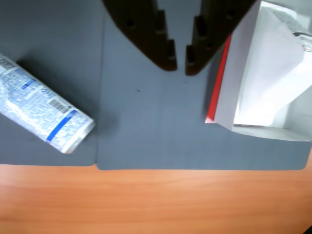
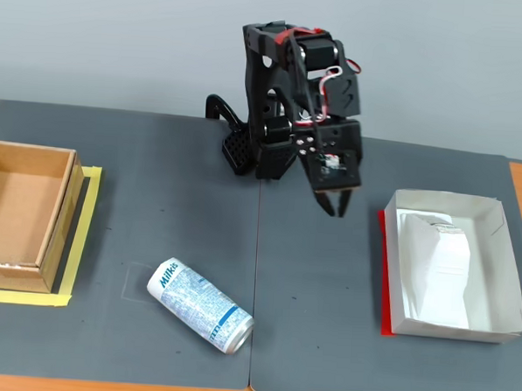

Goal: Pick the sandwich and put it in the gray box

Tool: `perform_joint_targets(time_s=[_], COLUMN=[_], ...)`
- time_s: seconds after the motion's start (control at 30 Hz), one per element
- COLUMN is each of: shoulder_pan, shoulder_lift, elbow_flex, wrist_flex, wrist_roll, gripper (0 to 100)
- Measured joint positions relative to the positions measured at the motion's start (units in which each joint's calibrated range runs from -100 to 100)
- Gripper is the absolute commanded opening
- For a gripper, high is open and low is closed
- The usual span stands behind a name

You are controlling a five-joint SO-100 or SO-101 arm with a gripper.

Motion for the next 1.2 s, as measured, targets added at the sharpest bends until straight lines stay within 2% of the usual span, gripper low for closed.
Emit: perform_joint_targets(time_s=[0.23, 0.43, 0.67, 1.0, 1.2], shoulder_pan=[3.46, 8.11, 12.31, 16.21, 16.65], shoulder_lift=[-15.12, -26.0, -34.49, -50.81, -52.25], elbow_flex=[21.19, 36.55, 51.01, 65.47, 72.56], wrist_flex=[-11.27, -16.48, -18.21, -18.39, -18.73], wrist_roll=[1.86, 1.86, 1.86, 5.67, 5.76], gripper=[3, 3, 3, 3, 2])
